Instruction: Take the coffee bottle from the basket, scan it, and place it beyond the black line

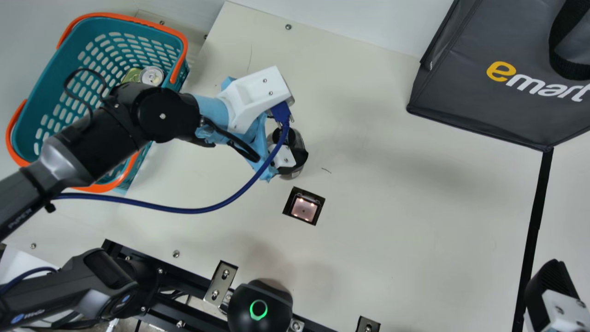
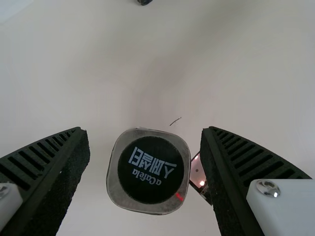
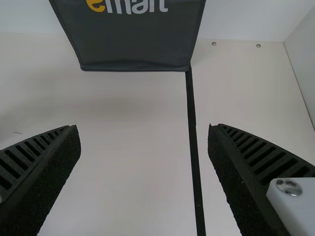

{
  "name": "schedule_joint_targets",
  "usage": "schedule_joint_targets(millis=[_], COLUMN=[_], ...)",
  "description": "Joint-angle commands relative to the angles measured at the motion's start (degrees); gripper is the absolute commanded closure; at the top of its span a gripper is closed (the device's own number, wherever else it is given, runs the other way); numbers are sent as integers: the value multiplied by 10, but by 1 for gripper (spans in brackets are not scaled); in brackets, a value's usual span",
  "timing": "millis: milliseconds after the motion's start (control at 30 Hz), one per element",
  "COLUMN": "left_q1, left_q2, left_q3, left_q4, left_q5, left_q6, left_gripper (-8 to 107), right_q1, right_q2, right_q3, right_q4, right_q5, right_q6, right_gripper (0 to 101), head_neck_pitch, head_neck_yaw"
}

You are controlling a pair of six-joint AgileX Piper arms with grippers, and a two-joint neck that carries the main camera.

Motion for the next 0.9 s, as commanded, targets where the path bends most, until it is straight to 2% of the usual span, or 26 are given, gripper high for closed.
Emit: schedule_joint_targets(millis=[0, 867], left_q1=[0, 40], left_q2=[-1, -51], left_q3=[-3, -19], left_q4=[1, 39], left_q5=[3, -2], left_q6=[-2, -74], left_gripper=[9, 9], right_q1=[0, 0], right_q2=[0, 0], right_q3=[0, 0], right_q4=[0, 0], right_q5=[0, 0], right_q6=[0, 0], right_gripper=[10, 10], head_neck_pitch=[-15, -15], head_neck_yaw=[1, 1])
